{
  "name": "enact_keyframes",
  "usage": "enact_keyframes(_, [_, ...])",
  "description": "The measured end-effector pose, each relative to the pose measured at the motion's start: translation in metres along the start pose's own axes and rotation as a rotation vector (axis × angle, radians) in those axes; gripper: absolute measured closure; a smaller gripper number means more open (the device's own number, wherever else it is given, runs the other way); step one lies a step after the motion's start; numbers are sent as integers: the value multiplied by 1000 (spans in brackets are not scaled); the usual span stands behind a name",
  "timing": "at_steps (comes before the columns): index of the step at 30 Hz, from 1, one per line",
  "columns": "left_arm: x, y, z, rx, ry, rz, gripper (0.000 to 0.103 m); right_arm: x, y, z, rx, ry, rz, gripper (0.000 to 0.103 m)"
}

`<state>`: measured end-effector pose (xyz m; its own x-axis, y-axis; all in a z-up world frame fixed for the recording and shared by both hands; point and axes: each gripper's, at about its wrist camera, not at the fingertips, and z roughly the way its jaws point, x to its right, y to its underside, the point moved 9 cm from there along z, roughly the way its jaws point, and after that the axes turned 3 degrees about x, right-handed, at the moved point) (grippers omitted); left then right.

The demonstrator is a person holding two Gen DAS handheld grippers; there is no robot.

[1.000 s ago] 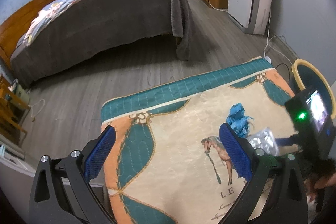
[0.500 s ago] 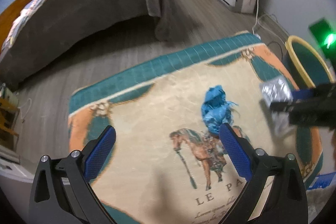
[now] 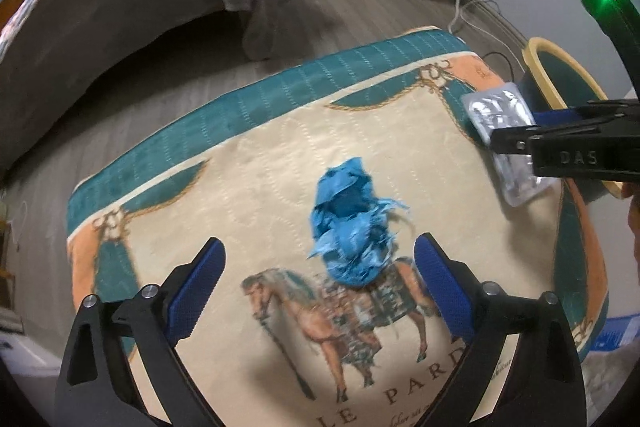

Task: Collect trash
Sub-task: 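Grasp the blue glove with the left tool while the right tool grasps the foil blister pack, then carry the blister pack in the right tool over the bin while the left tool carries the glove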

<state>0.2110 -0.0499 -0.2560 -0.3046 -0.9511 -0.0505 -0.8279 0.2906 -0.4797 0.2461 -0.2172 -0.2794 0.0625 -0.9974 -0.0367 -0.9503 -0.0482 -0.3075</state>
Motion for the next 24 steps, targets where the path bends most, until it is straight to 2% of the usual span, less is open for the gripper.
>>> enact_keyframes(2, [4, -3, 5, -2, 22, -3, 9, -4, -3, 4, -1, -8, -15, 45])
enact_keyframes(6, [9, -4, 17, -34, 55, 11, 32, -7, -11, 10, -2, -10, -44, 43])
enact_keyframes(7, [9, -4, 19, -38, 55, 16, 38, -6, -9, 9, -4, -9, -47, 37])
enact_keyframes(8, [9, -3, 22, -46, 60, 20, 41, -6, -8, 9, -8, -5, -50, 32])
enact_keyframes(11, [6, -1, 27, -61, 68, 10, 52, -6, -8, 12, -20, 1, -62, 30])
enact_keyframes(14, [5, -2, 29, -67, 71, 6, 54, -11, -4, 17, -44, -10, -70, 30])
enact_keyframes(15, [6, -2, 29, -67, 73, 8, 58, -12, -3, 19, -51, -4, -80, 30])
enact_keyframes(17, [6, -2, 27, -66, 75, 13, 61, -14, 0, 19, -55, 1, -94, 37])
enact_keyframes(18, [7, -2, 26, -64, 76, 16, 61, -14, 1, 18, -58, 4, -96, 46])
enact_keyframes(24, [6, -3, 12, -36, 70, 25, 62, -16, 5, 9, -47, -16, -90, 47])
